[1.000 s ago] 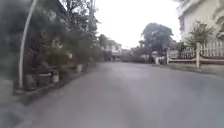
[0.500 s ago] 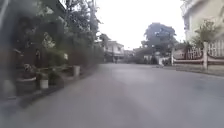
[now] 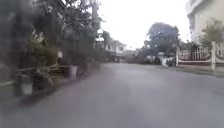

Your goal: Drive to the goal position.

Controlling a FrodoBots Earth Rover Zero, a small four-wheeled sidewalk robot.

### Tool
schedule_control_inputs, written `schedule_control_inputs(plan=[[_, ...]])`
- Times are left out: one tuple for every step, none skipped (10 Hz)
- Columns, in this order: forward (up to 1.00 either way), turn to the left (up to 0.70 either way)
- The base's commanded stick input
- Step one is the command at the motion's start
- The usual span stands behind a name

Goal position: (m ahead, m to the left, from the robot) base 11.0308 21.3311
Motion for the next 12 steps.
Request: schedule_control_inputs(plan=[[1.0, 0.0], [1.0, 0.0], [1.0, 0.0], [1.0, 0.0], [1.0, 0.0], [1.0, 0.0], [1.0, 0.0], [1.0, 0.0], [1.0, 0.0], [1.0, 0.0], [1.0, 0.0], [1.0, 0.0]])
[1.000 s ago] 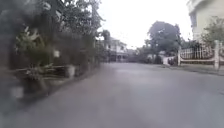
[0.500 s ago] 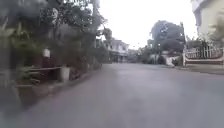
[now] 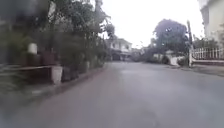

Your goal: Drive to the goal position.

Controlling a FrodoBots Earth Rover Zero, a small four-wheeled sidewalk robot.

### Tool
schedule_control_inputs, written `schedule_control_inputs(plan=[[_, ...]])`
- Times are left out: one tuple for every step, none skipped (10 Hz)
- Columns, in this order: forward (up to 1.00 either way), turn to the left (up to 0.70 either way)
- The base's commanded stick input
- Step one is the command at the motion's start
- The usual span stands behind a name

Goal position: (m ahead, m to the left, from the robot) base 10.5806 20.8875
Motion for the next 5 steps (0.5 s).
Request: schedule_control_inputs(plan=[[1.0, 0.0], [1.0, -0.21], [1.0, -0.35], [1.0, -0.4], [1.0, -0.29]])
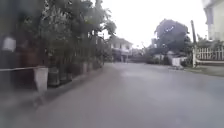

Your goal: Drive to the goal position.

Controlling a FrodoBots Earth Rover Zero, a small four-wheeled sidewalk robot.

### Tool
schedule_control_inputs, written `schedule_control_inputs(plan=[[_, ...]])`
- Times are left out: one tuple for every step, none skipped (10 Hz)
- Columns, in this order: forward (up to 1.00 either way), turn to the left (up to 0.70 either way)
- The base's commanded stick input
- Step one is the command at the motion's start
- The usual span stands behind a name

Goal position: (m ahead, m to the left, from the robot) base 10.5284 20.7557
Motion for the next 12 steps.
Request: schedule_control_inputs(plan=[[1.0, -0.04], [1.0, 0.0], [1.0, 0.0], [1.0, 0.0], [1.0, 0.0], [1.0, 0.0], [1.0, 0.0], [1.0, 0.0], [1.0, 0.0], [1.0, 0.0], [1.0, 0.0], [1.0, 0.0]])
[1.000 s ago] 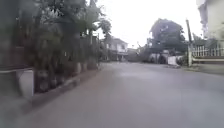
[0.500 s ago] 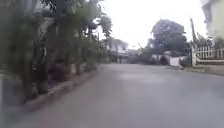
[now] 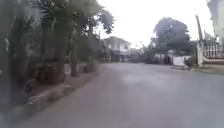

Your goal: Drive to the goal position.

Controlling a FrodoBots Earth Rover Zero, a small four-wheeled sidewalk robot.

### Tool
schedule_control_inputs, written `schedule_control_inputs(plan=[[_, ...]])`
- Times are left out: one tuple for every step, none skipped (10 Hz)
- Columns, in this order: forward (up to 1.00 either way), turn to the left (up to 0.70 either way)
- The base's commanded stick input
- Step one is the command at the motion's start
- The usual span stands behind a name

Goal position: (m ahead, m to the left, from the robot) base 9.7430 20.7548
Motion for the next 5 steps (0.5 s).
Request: schedule_control_inputs(plan=[[1.0, 0.0], [1.0, -0.05], [1.0, -0.29], [1.0, -0.4], [1.0, -0.4]])
